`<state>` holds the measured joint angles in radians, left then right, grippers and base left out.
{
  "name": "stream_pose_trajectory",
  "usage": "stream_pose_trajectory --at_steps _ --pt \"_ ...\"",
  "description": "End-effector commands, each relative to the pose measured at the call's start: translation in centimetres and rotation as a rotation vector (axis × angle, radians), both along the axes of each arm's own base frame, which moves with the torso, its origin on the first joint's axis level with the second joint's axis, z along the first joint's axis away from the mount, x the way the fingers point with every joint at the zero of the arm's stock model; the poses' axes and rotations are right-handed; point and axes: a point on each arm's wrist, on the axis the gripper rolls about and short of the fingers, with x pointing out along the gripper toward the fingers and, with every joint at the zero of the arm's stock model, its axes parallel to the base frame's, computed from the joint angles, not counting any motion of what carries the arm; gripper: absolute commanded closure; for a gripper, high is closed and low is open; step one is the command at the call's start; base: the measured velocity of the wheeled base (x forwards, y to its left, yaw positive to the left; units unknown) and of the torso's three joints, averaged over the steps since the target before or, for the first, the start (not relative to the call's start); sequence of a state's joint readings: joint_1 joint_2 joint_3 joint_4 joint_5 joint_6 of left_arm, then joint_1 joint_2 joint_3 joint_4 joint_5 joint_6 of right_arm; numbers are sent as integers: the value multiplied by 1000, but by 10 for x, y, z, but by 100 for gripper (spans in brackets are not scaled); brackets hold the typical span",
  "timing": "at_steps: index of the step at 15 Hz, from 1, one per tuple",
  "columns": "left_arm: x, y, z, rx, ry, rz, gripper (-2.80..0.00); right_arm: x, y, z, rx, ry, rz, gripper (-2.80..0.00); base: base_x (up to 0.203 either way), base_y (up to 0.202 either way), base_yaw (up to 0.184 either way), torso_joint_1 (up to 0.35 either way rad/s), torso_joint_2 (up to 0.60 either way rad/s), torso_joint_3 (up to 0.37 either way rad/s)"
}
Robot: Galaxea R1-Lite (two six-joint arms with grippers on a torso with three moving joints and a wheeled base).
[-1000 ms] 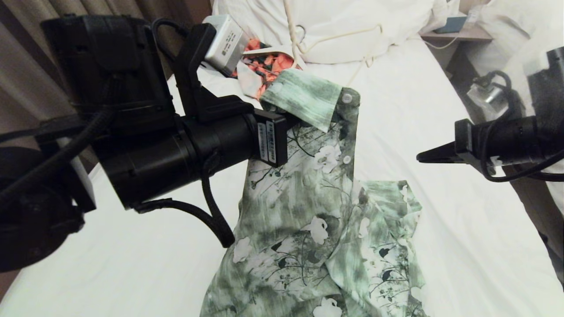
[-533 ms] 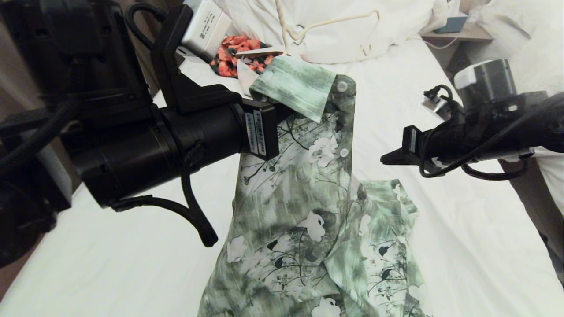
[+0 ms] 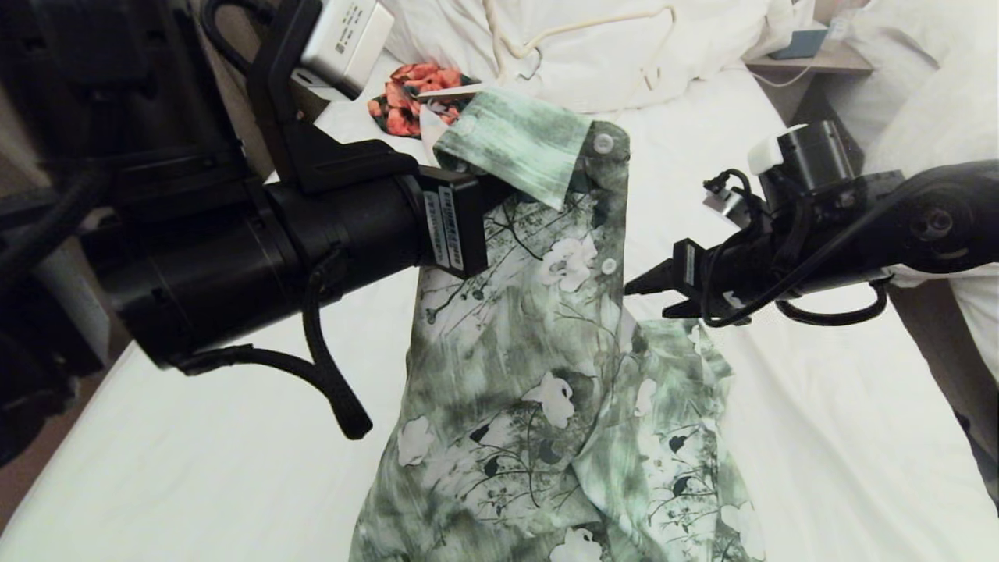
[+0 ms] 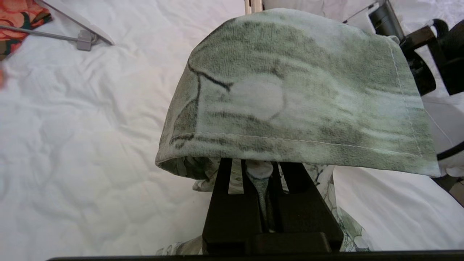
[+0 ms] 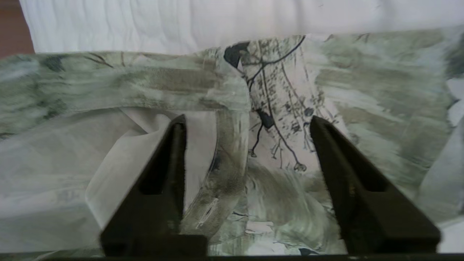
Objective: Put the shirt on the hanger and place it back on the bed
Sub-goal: Hook the other side of the shirt onto the hanger
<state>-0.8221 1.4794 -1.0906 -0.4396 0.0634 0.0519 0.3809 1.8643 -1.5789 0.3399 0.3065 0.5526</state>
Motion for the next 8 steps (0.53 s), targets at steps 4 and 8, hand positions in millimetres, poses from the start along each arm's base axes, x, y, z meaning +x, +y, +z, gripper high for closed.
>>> stream_pose_trajectory --at_steps 4,8 --pt "0 1 1 -5 -4 2 0 4 16 -12 14 38 18 -280 0 0 0 0 0 0" --pt "-1 2 3 -11 -8 2 0 11 28 -21 77 -31 25 -280 0 0 0 0 0 0"
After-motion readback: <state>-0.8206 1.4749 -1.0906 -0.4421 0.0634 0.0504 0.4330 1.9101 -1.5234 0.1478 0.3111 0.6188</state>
